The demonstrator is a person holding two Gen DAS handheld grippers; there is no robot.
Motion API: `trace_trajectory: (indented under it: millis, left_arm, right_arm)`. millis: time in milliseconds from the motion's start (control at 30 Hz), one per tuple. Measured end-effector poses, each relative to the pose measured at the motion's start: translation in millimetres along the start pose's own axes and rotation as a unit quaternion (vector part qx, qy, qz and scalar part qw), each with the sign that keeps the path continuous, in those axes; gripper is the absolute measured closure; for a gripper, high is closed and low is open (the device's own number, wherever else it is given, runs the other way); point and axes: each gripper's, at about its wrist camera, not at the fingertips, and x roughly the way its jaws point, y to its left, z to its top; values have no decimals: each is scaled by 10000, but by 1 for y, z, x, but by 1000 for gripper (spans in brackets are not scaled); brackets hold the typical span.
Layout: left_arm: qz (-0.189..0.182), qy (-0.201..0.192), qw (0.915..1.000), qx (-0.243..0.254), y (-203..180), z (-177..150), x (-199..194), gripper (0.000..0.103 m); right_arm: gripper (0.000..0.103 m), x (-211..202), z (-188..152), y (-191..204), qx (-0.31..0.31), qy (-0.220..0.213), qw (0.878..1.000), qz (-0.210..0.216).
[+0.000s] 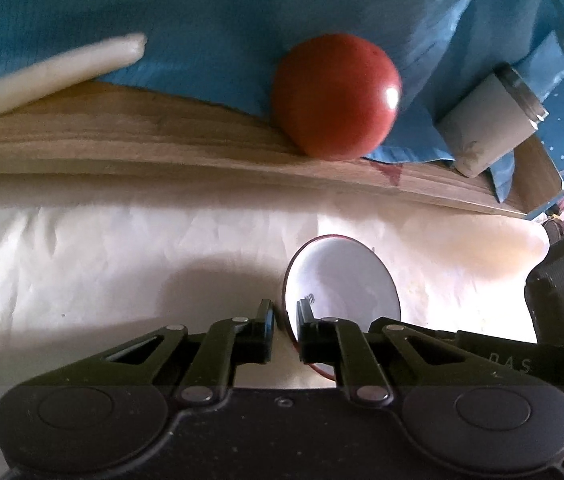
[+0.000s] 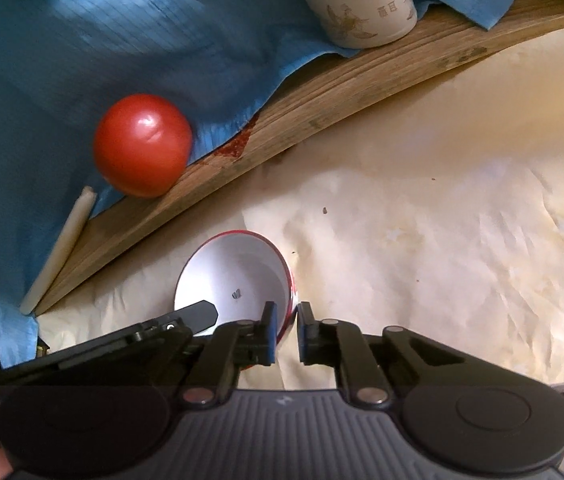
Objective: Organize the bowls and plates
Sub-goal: 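Close both grippers on the rim of the white bowl, then lift the white bowl with both grippers and lower it into the stacked white bowl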
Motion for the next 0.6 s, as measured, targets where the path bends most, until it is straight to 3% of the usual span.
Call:
trace_trajectory:
  millis: [267,600]
  left_arm:
    - [-127,-316,9994,93,-26,-1,-24,91]
    - [-594,-477,9965,351,-74,-4,-40,91]
  right_arm:
    - [92,-35,0,0,-147,-306,9994,77]
    - [91,-90,-5,-27,39,-729,9973,66]
